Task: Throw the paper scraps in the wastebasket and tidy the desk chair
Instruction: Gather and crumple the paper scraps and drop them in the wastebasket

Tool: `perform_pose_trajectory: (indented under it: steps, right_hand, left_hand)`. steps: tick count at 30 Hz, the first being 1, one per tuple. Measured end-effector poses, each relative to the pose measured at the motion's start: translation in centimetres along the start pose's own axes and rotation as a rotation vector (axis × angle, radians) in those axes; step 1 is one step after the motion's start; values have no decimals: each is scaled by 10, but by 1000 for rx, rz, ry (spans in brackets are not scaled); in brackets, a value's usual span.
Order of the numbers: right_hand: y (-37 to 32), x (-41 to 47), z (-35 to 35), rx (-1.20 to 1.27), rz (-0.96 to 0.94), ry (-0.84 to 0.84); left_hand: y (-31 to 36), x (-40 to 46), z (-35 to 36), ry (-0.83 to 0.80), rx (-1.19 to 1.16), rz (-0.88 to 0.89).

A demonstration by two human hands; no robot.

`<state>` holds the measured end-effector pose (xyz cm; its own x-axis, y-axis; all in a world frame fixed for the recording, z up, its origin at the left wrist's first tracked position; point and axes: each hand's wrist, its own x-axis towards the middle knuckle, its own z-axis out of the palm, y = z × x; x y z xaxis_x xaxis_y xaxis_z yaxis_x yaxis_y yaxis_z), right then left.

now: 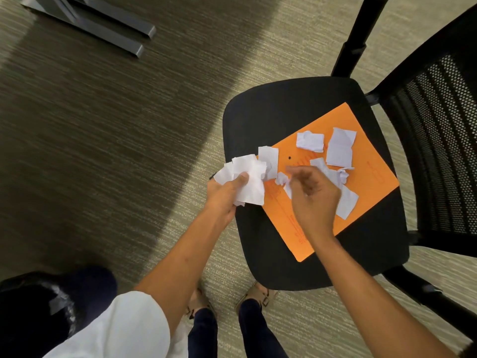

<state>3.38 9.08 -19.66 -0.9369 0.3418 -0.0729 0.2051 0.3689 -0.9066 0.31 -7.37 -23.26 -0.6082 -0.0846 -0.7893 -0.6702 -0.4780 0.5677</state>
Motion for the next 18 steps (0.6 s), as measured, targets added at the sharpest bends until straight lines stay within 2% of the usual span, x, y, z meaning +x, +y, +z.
perform_pose_trajectory:
  steps: [3, 5, 8, 11, 15, 18]
  right_hand:
    - [20, 21, -24, -337, -15, 129]
    - [34, 30, -33, -594, 5, 31]
    - [47, 34, -23, -869, 149, -198]
    - [56, 36, -8, -904, 185, -295]
    - [62, 35, -6, -767, 53, -150]
    - [62, 31, -16, -727, -16, -121]
  left_hand:
    - [2, 4, -8, 27, 43, 29]
    - [3, 6, -13, 34, 68, 48]
    - [-3, 6, -12, 38, 93, 53]
    - [-13, 4, -5, 28, 127, 53]
    - [-21, 6, -2, -36, 153, 92]
    - [-24, 5, 2, -54, 163, 113]
